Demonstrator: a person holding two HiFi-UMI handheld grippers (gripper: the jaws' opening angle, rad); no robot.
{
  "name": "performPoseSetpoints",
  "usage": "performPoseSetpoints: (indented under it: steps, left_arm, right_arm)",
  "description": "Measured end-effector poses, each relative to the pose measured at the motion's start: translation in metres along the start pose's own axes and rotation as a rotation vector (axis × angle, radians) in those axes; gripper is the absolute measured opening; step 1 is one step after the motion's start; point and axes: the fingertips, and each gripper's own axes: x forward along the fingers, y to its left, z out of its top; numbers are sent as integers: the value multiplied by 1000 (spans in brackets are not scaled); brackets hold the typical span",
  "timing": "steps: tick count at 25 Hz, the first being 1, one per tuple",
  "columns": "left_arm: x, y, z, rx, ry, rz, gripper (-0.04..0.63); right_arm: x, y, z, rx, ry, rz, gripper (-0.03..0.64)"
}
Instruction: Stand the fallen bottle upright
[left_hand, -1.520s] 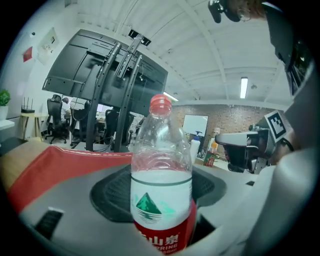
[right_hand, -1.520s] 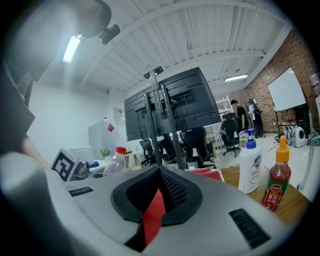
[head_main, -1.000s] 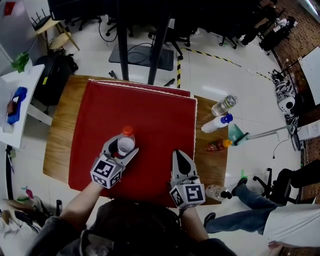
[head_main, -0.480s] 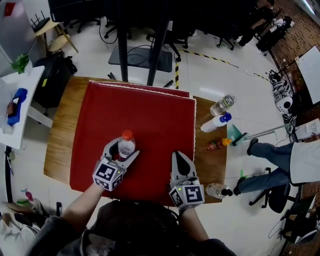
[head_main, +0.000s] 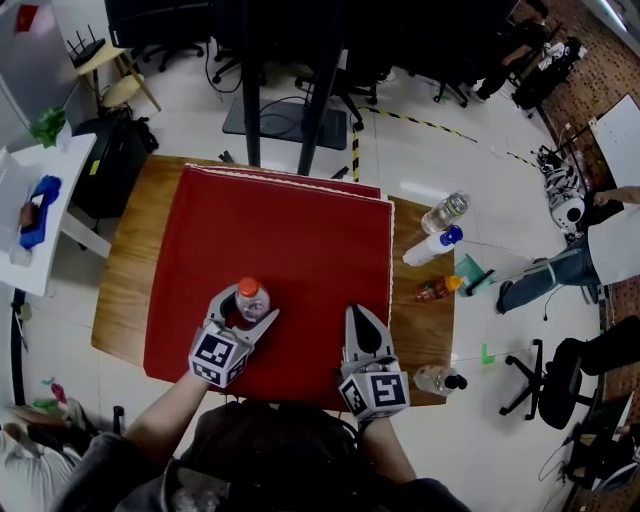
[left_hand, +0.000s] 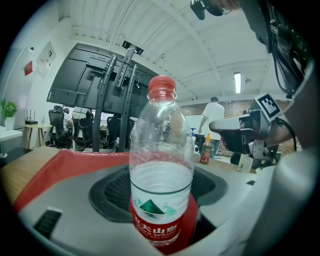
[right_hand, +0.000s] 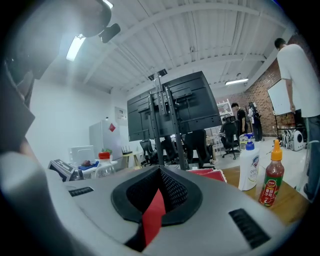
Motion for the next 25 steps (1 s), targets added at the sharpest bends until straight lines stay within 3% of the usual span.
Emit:
performPoseSetpoints:
  steps: [8, 17, 25]
  left_arm:
    - [-9, -9, -17, 26, 64, -4, 376]
    - [-13, -5, -12, -13, 46, 18, 416]
    - [-28, -11, -2, 11, 10, 21, 428]
  right_arm:
    - [-8, 13, 4, 6, -9, 7, 15]
    - [-14, 13, 2, 7, 10, 3, 15]
    - [-17, 12, 3, 6, -3, 11, 15]
